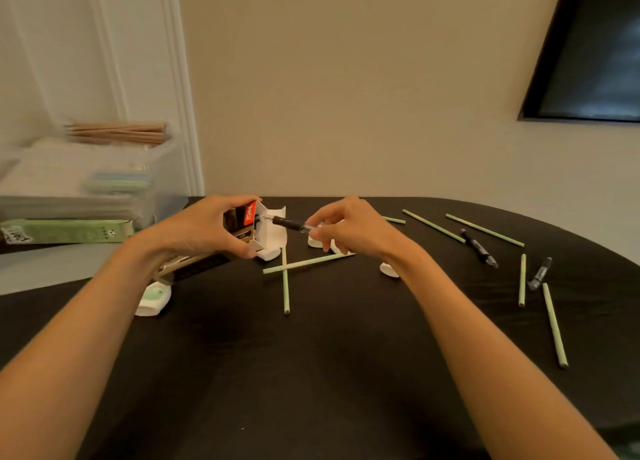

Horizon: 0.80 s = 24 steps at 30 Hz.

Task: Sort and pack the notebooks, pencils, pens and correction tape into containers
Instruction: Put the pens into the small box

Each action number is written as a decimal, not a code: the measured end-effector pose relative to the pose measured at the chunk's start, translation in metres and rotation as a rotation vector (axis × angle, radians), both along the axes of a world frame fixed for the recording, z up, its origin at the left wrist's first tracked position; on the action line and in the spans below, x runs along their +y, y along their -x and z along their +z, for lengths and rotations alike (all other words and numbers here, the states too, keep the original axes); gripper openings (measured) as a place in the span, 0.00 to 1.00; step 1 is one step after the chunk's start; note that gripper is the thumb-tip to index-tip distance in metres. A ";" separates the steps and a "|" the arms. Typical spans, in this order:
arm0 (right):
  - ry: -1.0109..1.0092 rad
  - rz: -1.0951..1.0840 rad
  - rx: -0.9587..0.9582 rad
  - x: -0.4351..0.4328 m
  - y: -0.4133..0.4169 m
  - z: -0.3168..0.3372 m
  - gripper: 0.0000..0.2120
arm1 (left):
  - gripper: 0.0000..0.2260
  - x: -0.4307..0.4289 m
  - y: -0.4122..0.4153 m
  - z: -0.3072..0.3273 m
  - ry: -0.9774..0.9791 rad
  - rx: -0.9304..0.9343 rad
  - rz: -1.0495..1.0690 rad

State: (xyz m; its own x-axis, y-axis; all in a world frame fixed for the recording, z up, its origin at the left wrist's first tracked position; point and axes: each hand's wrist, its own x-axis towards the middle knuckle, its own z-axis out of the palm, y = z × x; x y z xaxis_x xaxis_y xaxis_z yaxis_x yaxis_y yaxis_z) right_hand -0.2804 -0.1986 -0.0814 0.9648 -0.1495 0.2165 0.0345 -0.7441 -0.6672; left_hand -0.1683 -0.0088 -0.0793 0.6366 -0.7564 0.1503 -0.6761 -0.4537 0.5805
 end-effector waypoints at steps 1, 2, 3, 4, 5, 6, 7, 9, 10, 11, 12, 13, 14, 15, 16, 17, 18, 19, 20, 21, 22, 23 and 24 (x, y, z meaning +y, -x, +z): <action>0.009 0.004 0.005 0.002 -0.001 0.001 0.08 | 0.30 0.001 0.000 0.000 -0.003 -0.010 0.006; 0.021 0.014 0.015 0.005 -0.002 0.002 0.08 | 0.31 0.002 0.000 0.000 -0.004 -0.022 0.008; 0.038 0.029 0.029 0.007 -0.003 0.002 0.08 | 0.32 0.002 0.000 0.000 -0.011 -0.036 0.008; 0.059 0.046 0.046 0.010 -0.003 0.004 0.08 | 0.32 0.001 0.000 0.000 -0.012 -0.060 -0.001; 0.088 0.063 0.064 0.013 -0.004 0.005 0.08 | 0.31 0.000 0.002 0.000 -0.018 -0.094 -0.017; 0.123 0.081 0.082 0.016 -0.005 0.006 0.08 | 0.30 -0.002 0.004 -0.001 -0.036 -0.140 -0.028; 0.166 0.096 0.096 0.019 -0.007 0.007 0.09 | 0.32 -0.004 0.005 -0.002 -0.069 -0.191 -0.030; 0.255 0.112 0.106 0.026 -0.010 0.008 0.08 | 0.37 -0.010 0.006 -0.006 -0.125 -0.276 -0.024; 0.274 0.117 0.101 0.029 -0.012 0.008 0.07 | 0.37 -0.012 0.006 -0.007 -0.127 -0.291 -0.027; 0.264 0.127 0.095 0.031 -0.013 0.008 0.05 | 0.37 -0.014 0.007 -0.007 -0.112 -0.287 -0.036; 0.228 0.140 0.092 0.031 -0.013 0.007 0.05 | 0.37 -0.014 0.008 -0.007 -0.092 -0.270 -0.043; 0.182 0.151 0.098 0.031 -0.013 0.006 0.07 | 0.36 -0.015 0.009 -0.008 -0.078 -0.254 -0.047; 0.142 0.159 0.110 0.028 -0.011 0.005 0.08 | 0.36 -0.015 0.009 -0.008 -0.075 -0.245 -0.043; 0.123 0.166 0.122 0.025 -0.009 0.004 0.08 | 0.36 -0.015 0.010 -0.009 -0.078 -0.241 -0.033; 0.118 0.174 0.125 0.022 -0.007 0.003 0.07 | 0.36 -0.015 0.011 -0.009 -0.083 -0.241 -0.024; 0.117 0.184 0.115 0.020 -0.004 0.003 0.08 | 0.36 -0.016 0.012 -0.009 -0.090 -0.240 -0.020; 0.110 0.191 0.097 0.018 -0.003 0.002 0.08 | 0.36 -0.017 0.014 -0.009 -0.099 -0.242 -0.022; 0.103 0.193 0.076 0.017 -0.003 0.002 0.09 | 0.36 -0.019 0.016 -0.009 -0.110 -0.246 -0.029; 0.100 0.189 0.052 0.016 -0.003 0.001 0.09 | 0.35 -0.022 0.018 -0.009 -0.117 -0.254 -0.036; 0.105 0.181 0.029 0.016 -0.003 0.000 0.09 | 0.34 -0.025 0.020 -0.008 -0.120 -0.261 -0.042; 0.118 0.169 0.010 0.016 -0.003 -0.001 0.08 | 0.33 -0.028 0.021 -0.009 -0.121 -0.267 -0.046; 0.133 0.160 -0.005 0.018 -0.003 -0.003 0.07 | 0.34 -0.030 0.021 -0.009 -0.122 -0.268 -0.045; 0.146 0.150 -0.018 0.017 -0.003 -0.004 0.06 | 0.34 -0.033 0.022 -0.010 -0.119 -0.260 -0.044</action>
State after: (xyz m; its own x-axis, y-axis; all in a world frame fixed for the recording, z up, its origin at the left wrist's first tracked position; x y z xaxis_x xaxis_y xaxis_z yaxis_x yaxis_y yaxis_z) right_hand -0.2776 -0.1815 -0.0850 0.9696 0.0295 0.2428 0.1629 -0.8186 -0.5508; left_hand -0.1904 -0.0423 -0.0890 0.5545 -0.8045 0.2131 -0.8159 -0.4752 0.3293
